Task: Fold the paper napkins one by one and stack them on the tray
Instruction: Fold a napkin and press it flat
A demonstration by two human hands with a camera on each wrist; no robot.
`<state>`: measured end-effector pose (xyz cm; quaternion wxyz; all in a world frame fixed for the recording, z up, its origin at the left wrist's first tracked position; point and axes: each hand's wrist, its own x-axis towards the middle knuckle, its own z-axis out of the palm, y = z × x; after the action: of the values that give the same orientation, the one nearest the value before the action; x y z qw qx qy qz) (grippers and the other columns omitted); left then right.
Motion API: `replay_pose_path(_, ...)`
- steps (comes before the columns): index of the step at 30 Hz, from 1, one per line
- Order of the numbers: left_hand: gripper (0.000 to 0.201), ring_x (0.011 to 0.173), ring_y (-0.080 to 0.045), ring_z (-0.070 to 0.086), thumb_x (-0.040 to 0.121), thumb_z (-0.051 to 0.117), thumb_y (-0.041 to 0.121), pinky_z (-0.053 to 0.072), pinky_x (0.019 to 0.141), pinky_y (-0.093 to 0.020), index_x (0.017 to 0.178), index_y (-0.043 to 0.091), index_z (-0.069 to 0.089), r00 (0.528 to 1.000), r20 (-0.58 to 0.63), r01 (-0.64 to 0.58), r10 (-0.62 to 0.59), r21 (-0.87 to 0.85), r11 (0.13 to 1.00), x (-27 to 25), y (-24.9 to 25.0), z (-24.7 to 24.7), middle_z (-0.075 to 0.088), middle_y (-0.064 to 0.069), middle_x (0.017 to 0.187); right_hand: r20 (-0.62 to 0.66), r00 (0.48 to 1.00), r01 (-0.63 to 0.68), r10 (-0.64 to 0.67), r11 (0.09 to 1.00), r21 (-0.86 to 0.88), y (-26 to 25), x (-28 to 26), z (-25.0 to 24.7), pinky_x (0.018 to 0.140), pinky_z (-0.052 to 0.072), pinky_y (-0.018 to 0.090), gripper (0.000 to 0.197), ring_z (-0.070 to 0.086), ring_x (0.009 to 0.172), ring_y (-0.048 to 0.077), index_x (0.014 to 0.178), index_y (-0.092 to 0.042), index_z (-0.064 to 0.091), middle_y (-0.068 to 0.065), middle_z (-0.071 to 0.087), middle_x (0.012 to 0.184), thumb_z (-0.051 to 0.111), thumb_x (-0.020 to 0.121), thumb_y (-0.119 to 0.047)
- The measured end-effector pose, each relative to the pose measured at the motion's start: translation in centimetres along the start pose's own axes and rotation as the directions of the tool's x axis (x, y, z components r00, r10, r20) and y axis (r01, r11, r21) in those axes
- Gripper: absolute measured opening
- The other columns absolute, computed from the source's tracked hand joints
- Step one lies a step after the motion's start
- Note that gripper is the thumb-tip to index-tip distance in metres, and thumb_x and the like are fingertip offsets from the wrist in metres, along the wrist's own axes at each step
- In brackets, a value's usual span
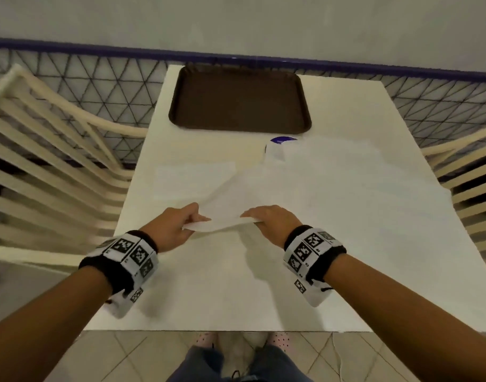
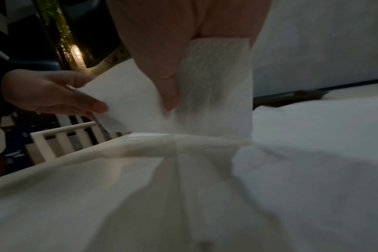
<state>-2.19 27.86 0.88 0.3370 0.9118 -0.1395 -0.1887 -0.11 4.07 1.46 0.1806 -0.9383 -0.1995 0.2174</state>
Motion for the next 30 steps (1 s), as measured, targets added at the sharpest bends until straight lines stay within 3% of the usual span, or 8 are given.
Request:
replay_pose_path(5,0.039,0.098,-0.015,0.059,0.088,0.052,-0.001,0.044,0.079,-0.018,0.068,0.026,0.033,0.984,-0.074,0.161,-0.164,-0.035,0.986,-4.8,-4.2,-0.4,0.066,-0.003,0.114,0.127,0.990,0.046,-0.054,0.997,0.065,-3.3,2.2,2.5,0.085,0.046,0.031,0.030,0.060,0.104,0.028,0.121,-0.015,0.060,0.011,0.066,0.115,0.039,0.099,-0.015)
replay_pose_path(10,0.026,0.065,-0.020,0.051,0.093,0.052,0.021,0.036,0.056,-0.022,0.074,0.027,0.036,0.953,-0.072,0.293,-0.293,-0.012,0.956,-5.7,-5.4,-0.5,0.056,0.001,0.070,0.154,0.987,0.027,-0.040,0.996,0.086,-3.8,2.4,2.5,0.078,0.037,0.022,0.029,0.060,0.104,0.028,0.117,-0.006,0.063,0.013,0.067,0.113,0.043,0.098,-0.015)
replay_pose_path(13,0.018,0.067,-0.021,0.050,0.094,0.051,0.030,0.035,0.055,-0.016,0.087,0.018,0.040,0.925,-0.083,0.369,-0.372,-0.052,0.928,-5.4,-5.6,-0.7,0.054,-0.004,0.070,0.221,0.975,-0.016,0.004,0.998,0.053,-3.9,2.7,1.8,0.063,0.027,0.023,0.027,0.056,0.093,0.025,0.103,-0.003,0.064,0.015,0.066,0.106,0.043,0.099,-0.019)
replay_pose_path(15,0.019,0.074,-0.024,0.056,0.093,0.052,0.032,0.042,0.062,-0.023,0.092,0.016,0.042,0.911,-0.069,0.397,-0.406,-0.117,0.910,-5.1,-5.8,-0.8,0.057,-0.005,0.076,0.251,0.966,-0.064,0.055,0.998,0.028,-4.0,3.2,1.3,0.057,0.027,0.024,0.023,0.047,0.085,0.018,0.087,-0.008,0.056,0.011,0.058,0.091,0.044,0.098,-0.024)
replay_pose_path(18,0.018,0.082,-0.027,0.063,0.092,0.054,0.031,0.052,0.078,-0.034,0.102,0.017,0.046,0.886,-0.047,0.434,-0.461,-0.265,0.861,-4.4,-6.0,-0.9,0.061,-0.007,0.087,0.267,0.953,-0.159,0.144,0.986,0.038,-4.1,4.3,0.8,0.067,0.035,0.024,0.015,0.048,0.089,0.018,0.090,-0.016,0.051,0.010,0.056,0.096,0.047,0.096,-0.029)
replay_pose_path(20,0.023,0.089,-0.030,0.066,0.092,0.055,0.030,0.055,0.082,-0.039,0.108,0.015,0.048,0.864,-0.030,0.460,-0.502,-0.356,0.813,-4.0,-6.2,-1.1,0.064,-0.010,0.096,0.271,0.939,-0.252,0.213,0.961,0.118,-3.6,5.2,0.8,0.080,0.039,0.026,0.025,0.055,0.104,0.025,0.108,-0.010,0.060,0.014,0.060,0.113,0.053,0.093,-0.030)
replay_pose_path(24,0.034,0.094,-0.032,0.066,0.091,0.056,0.032,0.053,0.087,-0.045,0.118,0.012,0.051,0.825,0.009,0.527,-0.565,-0.374,0.763,-2.9,-7.0,-1.3,0.066,-0.014,0.107,0.279,0.908,-0.397,0.312,0.853,0.339,-2.8,6.0,1.2,0.075,0.043,0.024,0.038,0.055,0.095,0.020,0.115,0.004,0.061,0.015,0.062,0.110,0.061,0.089,-0.023)
replay_pose_path(30,0.027,0.065,-0.020,0.064,0.092,0.057,0.025,0.056,0.054,-0.024,0.112,0.008,0.052,0.784,0.093,0.595,-0.613,-0.393,0.701,-2.7,-7.3,-0.6,0.061,-0.007,0.088,0.313,0.890,-0.436,0.331,0.820,0.370,-2.3,6.1,2.5,0.076,0.042,0.027,0.030,0.055,0.087,0.020,0.106,0.001,0.064,0.011,0.061,0.097,0.062,0.088,-0.023)
